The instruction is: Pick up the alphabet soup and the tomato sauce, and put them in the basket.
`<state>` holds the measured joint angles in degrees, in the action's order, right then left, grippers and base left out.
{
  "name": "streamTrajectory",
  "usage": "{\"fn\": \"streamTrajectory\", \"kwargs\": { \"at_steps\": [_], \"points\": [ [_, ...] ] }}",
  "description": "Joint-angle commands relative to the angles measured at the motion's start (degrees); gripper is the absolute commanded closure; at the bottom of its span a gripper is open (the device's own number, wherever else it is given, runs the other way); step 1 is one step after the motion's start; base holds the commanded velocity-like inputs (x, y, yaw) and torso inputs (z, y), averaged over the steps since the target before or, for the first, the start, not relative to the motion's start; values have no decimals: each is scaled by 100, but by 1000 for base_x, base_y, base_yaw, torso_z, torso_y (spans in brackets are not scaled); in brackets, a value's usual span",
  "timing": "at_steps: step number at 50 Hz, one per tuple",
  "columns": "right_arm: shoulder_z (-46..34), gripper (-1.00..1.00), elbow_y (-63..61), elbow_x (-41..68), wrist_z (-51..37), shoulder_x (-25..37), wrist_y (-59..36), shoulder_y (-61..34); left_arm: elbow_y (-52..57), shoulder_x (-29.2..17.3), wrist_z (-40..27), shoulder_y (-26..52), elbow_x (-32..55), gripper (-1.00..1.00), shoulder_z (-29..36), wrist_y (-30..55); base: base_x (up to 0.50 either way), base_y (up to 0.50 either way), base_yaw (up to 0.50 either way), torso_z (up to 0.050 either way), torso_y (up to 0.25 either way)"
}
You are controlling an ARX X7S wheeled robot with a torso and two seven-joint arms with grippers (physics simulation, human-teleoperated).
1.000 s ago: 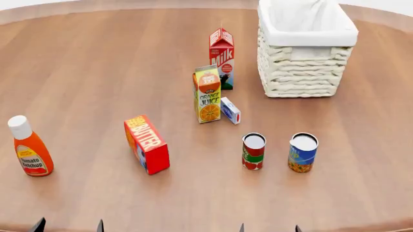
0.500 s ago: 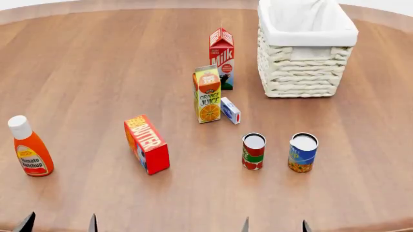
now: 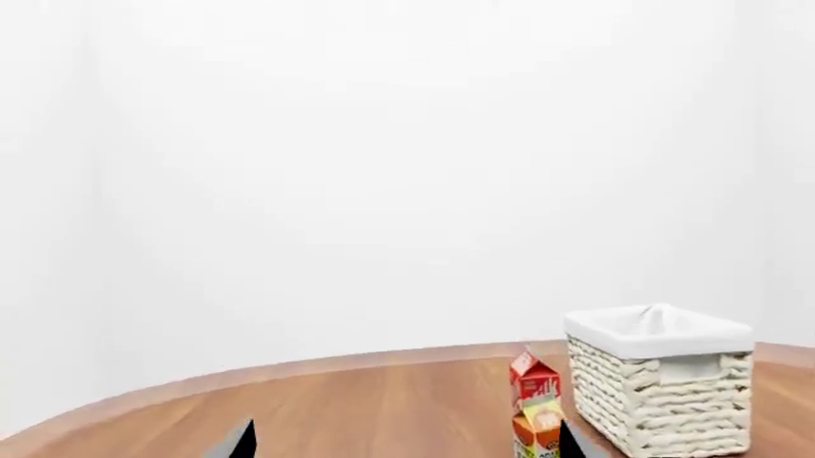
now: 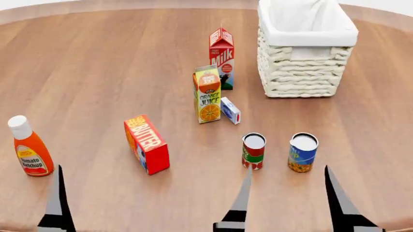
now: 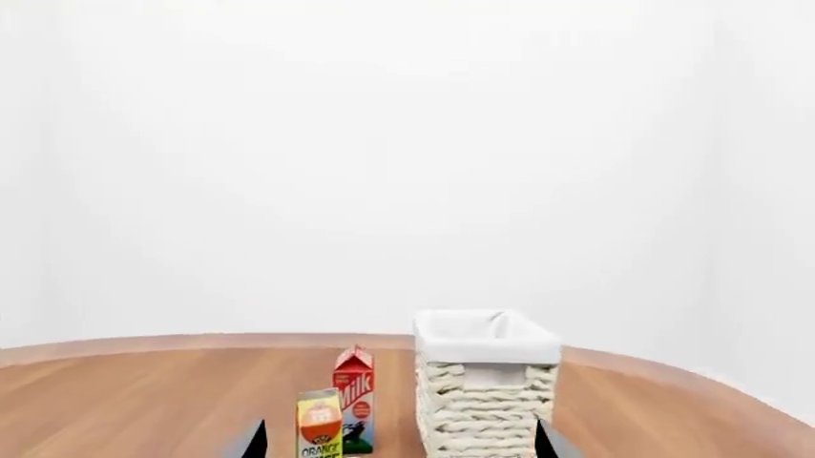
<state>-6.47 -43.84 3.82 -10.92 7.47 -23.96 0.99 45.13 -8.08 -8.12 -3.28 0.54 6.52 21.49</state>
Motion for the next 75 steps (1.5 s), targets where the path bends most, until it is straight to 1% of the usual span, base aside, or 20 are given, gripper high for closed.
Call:
{"fn": "streamTrajectory", "kwargs": {
  "at_steps": [1,9,12,15,29,39,48,63,66,70,75],
  "points": [
    [-270,-100,-1084,-253,-225,175,-981,-256,1219,-112,-53,126,23,-100,16,820,0,0,0,0,0],
    [-379,-100,-1163,-283,-279,248,-1034,-315,1431,-152,-86,207,89,-100,9,1010,0,0,0,0,0],
    [-389,-100,-1176,-257,-270,286,-905,-280,1390,-173,-102,188,107,-100,12,957,158,0,0,0,0],
    [-489,-100,-1209,-352,-288,361,-945,-297,1342,-192,-107,177,131,-100,16,890,477,0,0,0,0],
    [-481,-100,-1429,-270,-338,381,-1185,-400,1421,-272,-198,204,193,-100,113,958,500,0,0,0,0],
    [-486,-100,-1440,-226,-378,416,-1195,-409,1479,-443,-423,226,346,-100,174,979,500,0,0,0,0],
    [-506,-100,-1421,-168,-434,442,-1234,-425,1481,-784,-833,312,648,-100,321,956,500,0,0,0,0],
    [-548,-100,-1454,-96,-524,520,-1294,-473,1477,-1609,-1844,541,1278,-100,794,816,500,0,0,0,1],
    [-557,-100,-1457,-79,-544,539,-1292,-473,1480,-1902,-2200,633,1497,-100,956,727,500,0,0,0,0],
    [-571,-100,-1507,-52,-582,562,-1355,-503,1480,-2176,-2538,748,1703,-100,1129,644,500,0,0,0,2],
    [-626,-100,-1443,-41,-614,594,-1279,-476,1463,-2348,-2751,811,1804,-100,1257,563,500,0,0,0,0]
  ]
}}
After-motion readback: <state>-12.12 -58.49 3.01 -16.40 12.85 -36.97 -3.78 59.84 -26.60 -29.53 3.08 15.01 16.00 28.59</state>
